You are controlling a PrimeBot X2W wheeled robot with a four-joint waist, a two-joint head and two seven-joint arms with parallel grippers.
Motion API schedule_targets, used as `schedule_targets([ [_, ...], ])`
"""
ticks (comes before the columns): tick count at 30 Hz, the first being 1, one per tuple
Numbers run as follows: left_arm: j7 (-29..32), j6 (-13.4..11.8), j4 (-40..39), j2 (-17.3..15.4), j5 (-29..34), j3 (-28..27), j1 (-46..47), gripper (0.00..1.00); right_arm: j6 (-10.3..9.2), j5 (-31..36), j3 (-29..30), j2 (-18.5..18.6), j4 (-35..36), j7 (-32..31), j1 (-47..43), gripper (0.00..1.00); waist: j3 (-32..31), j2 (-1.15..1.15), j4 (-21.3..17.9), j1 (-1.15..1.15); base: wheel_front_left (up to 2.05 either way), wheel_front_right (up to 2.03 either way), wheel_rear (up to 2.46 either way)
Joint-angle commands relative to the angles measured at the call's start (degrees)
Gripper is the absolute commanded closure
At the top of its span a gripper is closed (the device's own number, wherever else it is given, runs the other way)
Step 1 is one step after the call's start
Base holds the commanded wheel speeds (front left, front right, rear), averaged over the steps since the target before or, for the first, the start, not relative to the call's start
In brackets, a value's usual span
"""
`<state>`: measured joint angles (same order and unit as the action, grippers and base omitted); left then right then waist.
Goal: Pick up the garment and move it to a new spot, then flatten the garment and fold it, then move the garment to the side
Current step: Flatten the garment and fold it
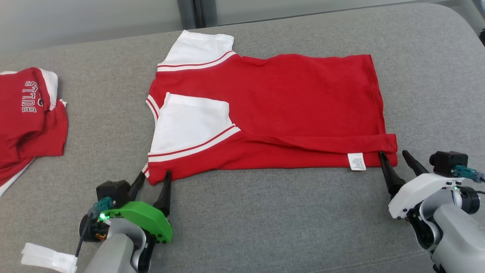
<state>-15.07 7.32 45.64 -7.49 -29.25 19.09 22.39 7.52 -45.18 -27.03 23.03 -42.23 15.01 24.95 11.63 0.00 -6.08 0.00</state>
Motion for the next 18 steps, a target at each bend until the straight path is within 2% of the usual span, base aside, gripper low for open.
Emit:
schedule_targets([
  [1, -0.05, 0.22, 0.85, 0.15, -0.82, -0.15, 1.18, 0.0, -0.06, 0.03, -0.56, -0.4, -0.93, 0.2, 0.75, 0.0, 0.43, 0.0, -0.26, 0.0, 0.0, 0.0, 0.0],
  [2, -0.06, 0.19, 1.88, 0.3, -1.06, -0.28, 1.57, 0.0, -0.06, -0.19, -1.09, -0.8, -1.86, 0.19, 1.18, 0.0, 0.58, 0.0, -0.31, 0.0, 0.0, 0.0, 0.0],
  [3, -0.05, 0.18, 2.59, 0.31, -1.18, -0.21, 2.07, 0.2, -0.06, -0.45, -1.57, -1.17, -2.43, 0.18, 1.56, 0.0, 0.68, 0.0, -0.36, 0.0, 0.0, 0.0, 0.0],
  [4, -0.01, 0.18, 3.25, 0.35, -1.37, -0.01, 2.65, 0.6, -0.06, -0.69, -2.14, -1.52, -3.13, 0.17, 2.24, 0.52, 0.72, 0.0, -0.42, 0.0, 0.0, 0.0, 0.0],
  [5, -0.01, 0.19, 3.64, 0.47, -1.52, 0.06, 3.09, 0.94, -0.06, -0.95, -2.46, -1.62, -3.55, 0.19, 2.66, 0.92, 0.75, 0.0, -0.43, 0.0, 0.0, 0.0, 0.0],
  [6, -0.02, 0.18, 3.83, 0.57, -1.52, 0.08, 3.49, 1.0, -0.06, -1.47, -2.71, -1.79, -3.98, 0.18, 2.99, 1.0, 0.76, 0.0, -0.43, 0.0, 0.0, 0.0, 0.0],
  [12, -0.06, 0.19, 2.43, 0.33, -2.36, -0.85, 2.97, 1.0, -0.06, -2.5, -1.47, -1.74, -4.43, 0.19, 2.22, 1.0, -1.31, 0.0, 0.57, 0.0, 0.0, 0.0, 0.0],
  [18, -0.08, 0.18, -3.18, -0.5, -2.23, -3.88, -3.18, 1.0, -0.07, -2.08, -0.12, -1.37, -1.28, 0.2, -2.28, 1.0, -5.4, 0.0, 1.79, 0.0, 0.0, 0.0, 0.0],
])
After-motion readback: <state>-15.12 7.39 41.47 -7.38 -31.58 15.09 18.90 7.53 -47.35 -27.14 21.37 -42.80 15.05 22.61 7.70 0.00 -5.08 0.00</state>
